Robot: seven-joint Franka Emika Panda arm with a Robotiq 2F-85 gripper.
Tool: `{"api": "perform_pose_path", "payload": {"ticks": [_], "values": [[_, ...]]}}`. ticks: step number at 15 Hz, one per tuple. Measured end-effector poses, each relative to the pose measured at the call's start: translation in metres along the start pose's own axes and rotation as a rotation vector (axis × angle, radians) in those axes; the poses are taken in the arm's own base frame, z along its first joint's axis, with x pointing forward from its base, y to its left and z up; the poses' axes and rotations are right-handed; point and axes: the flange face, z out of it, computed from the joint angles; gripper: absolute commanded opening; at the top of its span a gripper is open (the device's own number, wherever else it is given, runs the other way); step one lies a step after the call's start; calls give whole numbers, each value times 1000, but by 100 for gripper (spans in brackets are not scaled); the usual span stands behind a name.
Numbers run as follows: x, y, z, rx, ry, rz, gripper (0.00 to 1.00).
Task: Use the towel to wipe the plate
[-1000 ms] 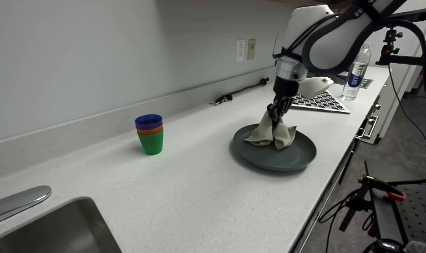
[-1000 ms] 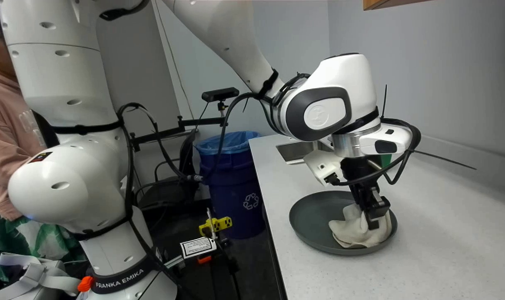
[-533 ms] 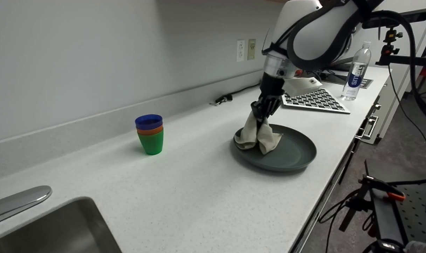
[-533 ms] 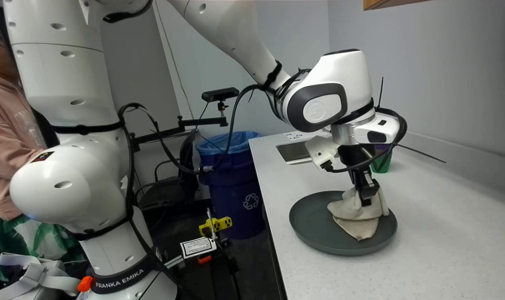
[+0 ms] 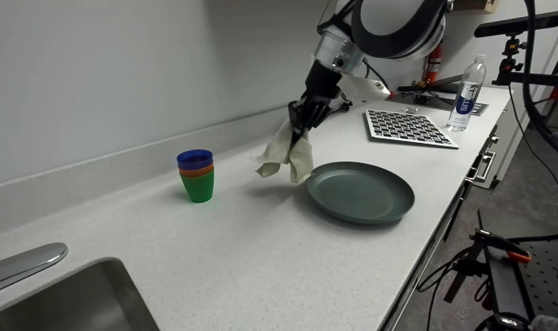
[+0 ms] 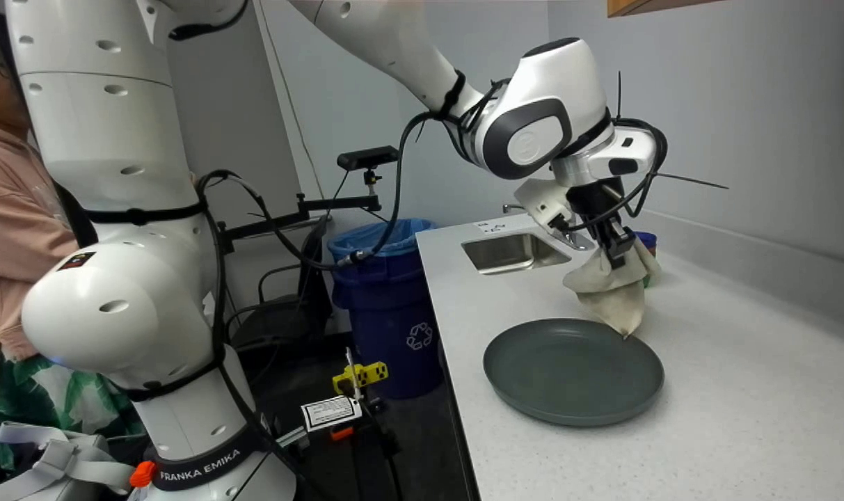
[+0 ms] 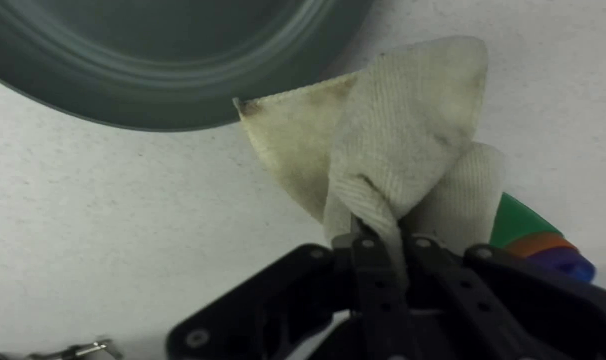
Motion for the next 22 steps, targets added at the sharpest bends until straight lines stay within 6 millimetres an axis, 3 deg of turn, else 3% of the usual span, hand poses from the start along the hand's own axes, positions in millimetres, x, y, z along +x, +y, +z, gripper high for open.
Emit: {"api": "perform_pose_path", "payload": {"ticks": [4,5,7,9,15,19,22], "values": [[-3,-49,-6,89,18,-61,2],[-7,-57,-5,108,11,-74,32],[-14,-68,1,138,-9,-93,38],[-20,-71,8,155,-32,-110,54],[-21,-55,16,151,-85,-143,99],[-20,-25,14,85,-180,-210,100],[-16,4,1,22,-248,-252,100]]}}
